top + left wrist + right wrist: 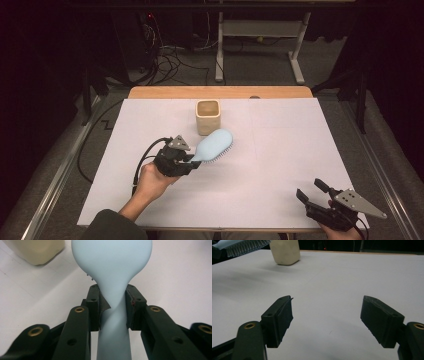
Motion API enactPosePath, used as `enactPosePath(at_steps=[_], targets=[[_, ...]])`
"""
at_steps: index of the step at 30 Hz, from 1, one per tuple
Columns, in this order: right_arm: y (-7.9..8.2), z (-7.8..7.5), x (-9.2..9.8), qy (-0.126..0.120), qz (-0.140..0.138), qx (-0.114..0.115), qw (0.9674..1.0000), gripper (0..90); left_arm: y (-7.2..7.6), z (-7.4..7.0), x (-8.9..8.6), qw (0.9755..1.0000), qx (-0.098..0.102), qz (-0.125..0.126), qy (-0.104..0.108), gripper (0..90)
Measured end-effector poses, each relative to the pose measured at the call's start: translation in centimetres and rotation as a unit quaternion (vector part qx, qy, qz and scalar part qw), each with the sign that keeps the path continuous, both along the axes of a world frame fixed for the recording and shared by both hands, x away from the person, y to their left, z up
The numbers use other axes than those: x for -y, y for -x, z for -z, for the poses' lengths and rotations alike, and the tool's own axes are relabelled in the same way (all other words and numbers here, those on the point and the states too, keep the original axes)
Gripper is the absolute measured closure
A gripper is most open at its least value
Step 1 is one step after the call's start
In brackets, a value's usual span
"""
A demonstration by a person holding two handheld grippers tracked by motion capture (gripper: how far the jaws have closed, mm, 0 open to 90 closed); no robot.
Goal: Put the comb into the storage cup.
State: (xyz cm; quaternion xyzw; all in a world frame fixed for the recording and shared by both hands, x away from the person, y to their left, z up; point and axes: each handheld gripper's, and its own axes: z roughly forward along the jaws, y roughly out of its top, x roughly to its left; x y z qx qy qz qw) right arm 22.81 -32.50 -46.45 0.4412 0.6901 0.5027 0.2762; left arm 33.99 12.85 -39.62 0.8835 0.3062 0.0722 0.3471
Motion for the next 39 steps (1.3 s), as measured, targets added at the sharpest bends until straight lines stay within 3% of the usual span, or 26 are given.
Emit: enactPosePath(at_steps=[15, 26, 39], targets=[[0.0, 0.0, -0.1, -0.004, -0.001, 0.000, 1.0000, 26.0, 2.3, 0.1, -2.6, 0.9990, 0.016, -0.022, 0.037, 69.4], [0.0, -0.1, -0.1, 0.006, 0.009, 0.000, 0.9999, 23.0, 3.6, 0.8, -4.3, 0.9979, 0.021, -0.037, 0.048, 69.4], [0.4, -0.5, -0.8, 0.015, -0.009, 0.002, 0.9999, 23.7, 5.0, 1.5, -5.5, 0.9955, 0.036, -0.040, 0.078, 69.4]])
